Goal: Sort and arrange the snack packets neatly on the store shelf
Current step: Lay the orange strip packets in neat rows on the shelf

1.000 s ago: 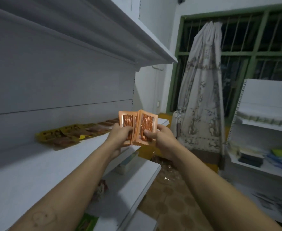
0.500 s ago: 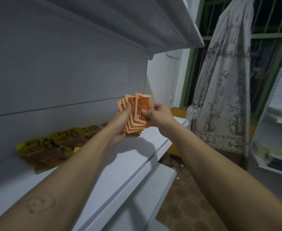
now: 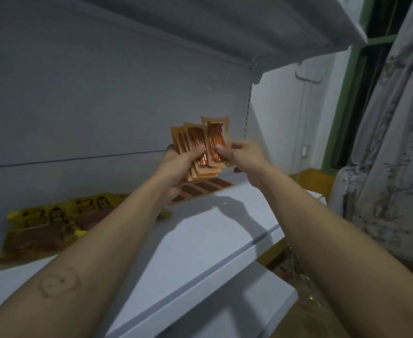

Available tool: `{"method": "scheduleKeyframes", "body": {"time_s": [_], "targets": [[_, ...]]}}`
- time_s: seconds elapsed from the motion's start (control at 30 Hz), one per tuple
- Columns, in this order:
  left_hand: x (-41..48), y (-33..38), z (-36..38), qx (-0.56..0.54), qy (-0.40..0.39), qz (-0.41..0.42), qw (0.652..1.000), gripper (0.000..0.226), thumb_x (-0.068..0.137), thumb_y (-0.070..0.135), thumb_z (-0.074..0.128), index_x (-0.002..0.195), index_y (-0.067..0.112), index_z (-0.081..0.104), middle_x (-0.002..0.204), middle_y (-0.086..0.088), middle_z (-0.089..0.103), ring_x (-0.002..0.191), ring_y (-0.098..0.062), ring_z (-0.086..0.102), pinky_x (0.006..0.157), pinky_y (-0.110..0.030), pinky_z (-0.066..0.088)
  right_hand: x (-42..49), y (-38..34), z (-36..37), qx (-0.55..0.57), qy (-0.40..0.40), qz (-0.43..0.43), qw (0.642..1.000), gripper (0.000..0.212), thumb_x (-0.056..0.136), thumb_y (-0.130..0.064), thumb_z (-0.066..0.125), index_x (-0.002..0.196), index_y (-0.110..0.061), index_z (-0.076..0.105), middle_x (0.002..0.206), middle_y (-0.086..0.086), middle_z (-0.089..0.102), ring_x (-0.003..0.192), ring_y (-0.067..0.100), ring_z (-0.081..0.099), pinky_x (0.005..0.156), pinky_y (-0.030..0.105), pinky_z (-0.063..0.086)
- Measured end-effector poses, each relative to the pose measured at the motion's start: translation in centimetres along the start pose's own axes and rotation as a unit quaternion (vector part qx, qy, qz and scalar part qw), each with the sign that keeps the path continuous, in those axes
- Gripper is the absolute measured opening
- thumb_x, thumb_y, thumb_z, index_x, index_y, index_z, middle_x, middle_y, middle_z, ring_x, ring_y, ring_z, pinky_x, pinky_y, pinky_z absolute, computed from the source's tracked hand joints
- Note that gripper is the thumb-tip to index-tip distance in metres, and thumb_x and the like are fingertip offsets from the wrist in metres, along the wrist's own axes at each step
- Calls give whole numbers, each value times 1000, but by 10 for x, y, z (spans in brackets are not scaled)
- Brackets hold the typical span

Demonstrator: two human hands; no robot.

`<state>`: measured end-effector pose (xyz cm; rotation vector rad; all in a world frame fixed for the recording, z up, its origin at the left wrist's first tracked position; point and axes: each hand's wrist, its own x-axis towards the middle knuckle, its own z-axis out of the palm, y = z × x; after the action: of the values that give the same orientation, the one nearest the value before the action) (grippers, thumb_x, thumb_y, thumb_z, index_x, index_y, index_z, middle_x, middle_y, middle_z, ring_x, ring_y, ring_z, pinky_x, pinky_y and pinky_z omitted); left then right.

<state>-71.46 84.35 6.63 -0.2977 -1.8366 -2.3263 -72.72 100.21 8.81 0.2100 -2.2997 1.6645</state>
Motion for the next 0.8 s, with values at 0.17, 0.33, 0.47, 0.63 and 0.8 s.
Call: {"method": "scheduleKeyframes", "body": {"time_s": [0.17, 0.33, 0.47, 0.63, 0.8], "targets": [[35, -14, 13, 57, 150, 51, 986, 17, 92, 18, 68, 108, 13, 69, 106, -12, 73, 96, -26, 71, 92, -45, 56, 59, 29, -25, 30, -35, -4, 999, 18, 94, -25, 66, 79, -17, 65, 72, -4, 61, 67, 12, 51, 55, 24, 39], [48, -37, 15, 147, 255, 73, 953, 26, 92, 22, 67, 114, 8, 66, 108, -10, 72, 99, -24, 69, 94, -45, 55, 99, 58, -16, 44, -96, 2, 994, 9, 95, -15, 64, 86, -18, 65, 77, -3, 65, 66, 10, 57, 54, 22, 44], [42, -58, 5, 162, 307, 55, 936, 28, 93, 19, 65, 117, 4, 63, 109, -13, 71, 98, -26, 69, 89, -45, 57, 104, 79, 11, 49, -168, 15, 984, 5, 91, -12, 68, 86, -11, 66, 77, 4, 69, 61, 15, 61, 43, 19, 46], [40, -58, -21, 216, 331, 64, 916, 26, 92, 22, 65, 113, 7, 65, 103, -9, 72, 95, -25, 70, 75, -33, 56, 88, 110, 40, -4, -294, 14, 956, 10, 87, -2, 71, 91, -7, 63, 77, 6, 70, 63, 14, 69, 57, 27, 56], [38, -61, -28, 199, 350, 26, 915, 33, 92, 27, 66, 118, 7, 62, 106, -15, 70, 89, -30, 69, 63, -39, 60, 81, 137, 52, 105, -377, 71, 917, 41, 80, 19, 65, 116, 0, 58, 108, 26, 68, 99, 42, 69, 89, 59, 54]]}}
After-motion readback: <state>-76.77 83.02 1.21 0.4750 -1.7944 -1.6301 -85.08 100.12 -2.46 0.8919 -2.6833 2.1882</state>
